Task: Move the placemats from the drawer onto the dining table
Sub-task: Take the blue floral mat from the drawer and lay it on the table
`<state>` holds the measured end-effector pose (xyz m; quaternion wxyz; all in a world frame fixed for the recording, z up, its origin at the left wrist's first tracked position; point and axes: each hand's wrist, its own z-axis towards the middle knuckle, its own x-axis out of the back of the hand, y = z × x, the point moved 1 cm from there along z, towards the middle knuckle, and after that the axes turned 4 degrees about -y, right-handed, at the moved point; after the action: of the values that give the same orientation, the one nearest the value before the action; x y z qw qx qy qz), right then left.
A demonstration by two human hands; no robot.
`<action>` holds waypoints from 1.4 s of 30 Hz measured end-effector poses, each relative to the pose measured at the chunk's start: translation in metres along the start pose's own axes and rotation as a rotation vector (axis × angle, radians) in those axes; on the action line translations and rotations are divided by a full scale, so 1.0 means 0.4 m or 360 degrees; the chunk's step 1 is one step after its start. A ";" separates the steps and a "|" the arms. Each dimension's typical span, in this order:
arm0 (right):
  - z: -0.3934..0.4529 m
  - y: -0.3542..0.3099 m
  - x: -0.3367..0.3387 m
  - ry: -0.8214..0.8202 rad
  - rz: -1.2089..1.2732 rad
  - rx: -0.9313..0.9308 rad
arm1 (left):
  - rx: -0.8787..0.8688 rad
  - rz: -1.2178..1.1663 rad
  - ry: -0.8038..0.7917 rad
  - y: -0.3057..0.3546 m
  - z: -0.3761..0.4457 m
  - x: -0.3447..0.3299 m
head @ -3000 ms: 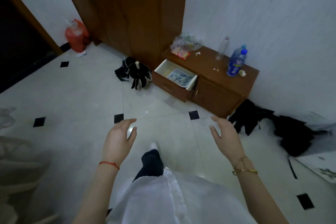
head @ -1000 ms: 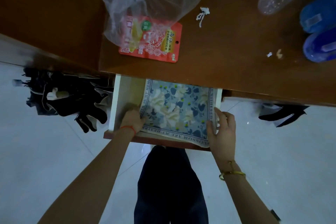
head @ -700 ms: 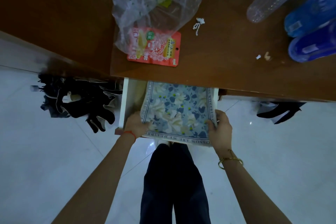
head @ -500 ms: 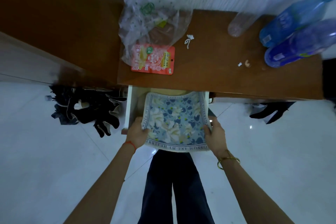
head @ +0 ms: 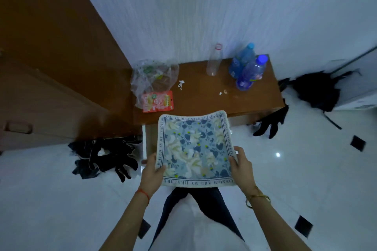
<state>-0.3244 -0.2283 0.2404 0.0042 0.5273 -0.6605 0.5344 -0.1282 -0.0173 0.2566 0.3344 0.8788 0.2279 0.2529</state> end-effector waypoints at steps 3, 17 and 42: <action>-0.080 -0.023 0.075 0.0158 0.0071 0.0031 | -0.0149 0.0054 -0.0068 0.068 -0.063 -0.009; -0.394 0.075 0.396 0.0839 0.0389 -0.0128 | -0.0759 0.0183 -0.0639 0.394 -0.185 -0.278; -1.086 0.743 0.845 0.2225 0.0797 -0.1154 | -0.1085 0.0994 -0.2075 0.606 -0.687 -1.596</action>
<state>-0.9253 -0.1918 0.4105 0.4650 -0.1236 -0.7350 0.4779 -0.7267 -0.4142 0.4189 0.5643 0.7223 -0.3600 -0.1741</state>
